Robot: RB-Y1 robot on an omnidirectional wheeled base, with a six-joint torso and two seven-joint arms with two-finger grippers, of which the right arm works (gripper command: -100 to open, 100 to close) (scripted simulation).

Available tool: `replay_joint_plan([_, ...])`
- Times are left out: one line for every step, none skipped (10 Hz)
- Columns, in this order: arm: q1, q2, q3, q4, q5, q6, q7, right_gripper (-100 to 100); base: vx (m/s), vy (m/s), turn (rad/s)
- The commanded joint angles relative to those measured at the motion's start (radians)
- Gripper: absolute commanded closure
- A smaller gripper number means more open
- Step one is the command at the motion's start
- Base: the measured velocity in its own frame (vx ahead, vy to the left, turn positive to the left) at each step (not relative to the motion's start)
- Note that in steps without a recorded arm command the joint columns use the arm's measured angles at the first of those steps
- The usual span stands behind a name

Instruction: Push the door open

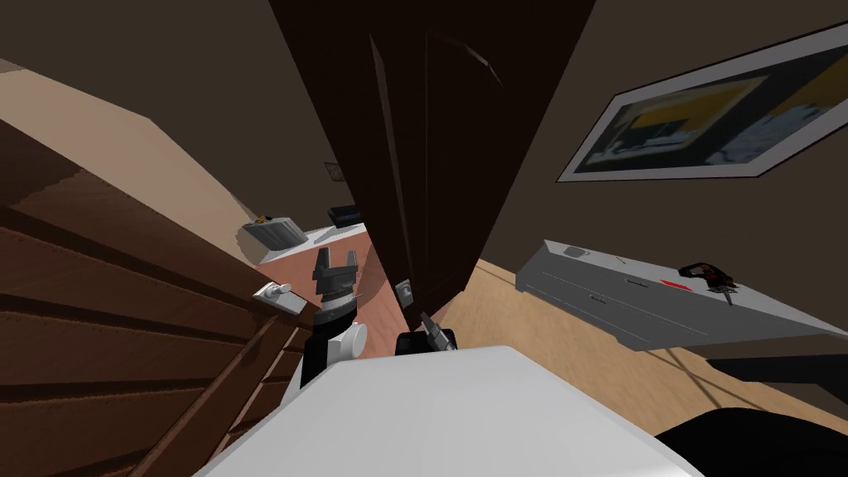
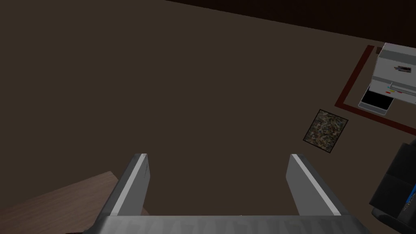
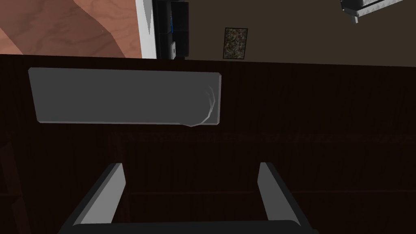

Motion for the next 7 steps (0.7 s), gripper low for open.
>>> replay_joint_plan([0.001, -0.001, 0.000, 0.000, 0.000, -0.001, 0.000, 100, -0.006, -0.006, -0.006])
replay_joint_plan([0.001, -0.001, 0.000, 0.000, 0.000, -0.001, 0.000, 100, -0.024, -0.024, 0.003])
replay_joint_plan([0.001, -0.001, 0.000, 0.000, 0.000, -0.001, 0.000, 100, -0.022, -0.022, 0.003])
replay_joint_plan([0.001, -0.001, 0.000, 0.000, 0.000, -0.001, 0.000, 100, -0.015, -0.014, 0.001])
replay_joint_plan([0.001, -0.001, 0.000, 0.000, 0.000, -0.001, 0.000, 100, -0.007, -0.005, 0.000])
replay_joint_plan([0.001, -0.001, 0.000, 0.000, 0.000, -0.001, 0.000, 100, 0.000, 0.000, 0.000])
replay_joint_plan([0.009, 0.023, -0.018, -0.006, -0.012, 0.019, 0.008, -100, -0.045, 0.086, -0.239])
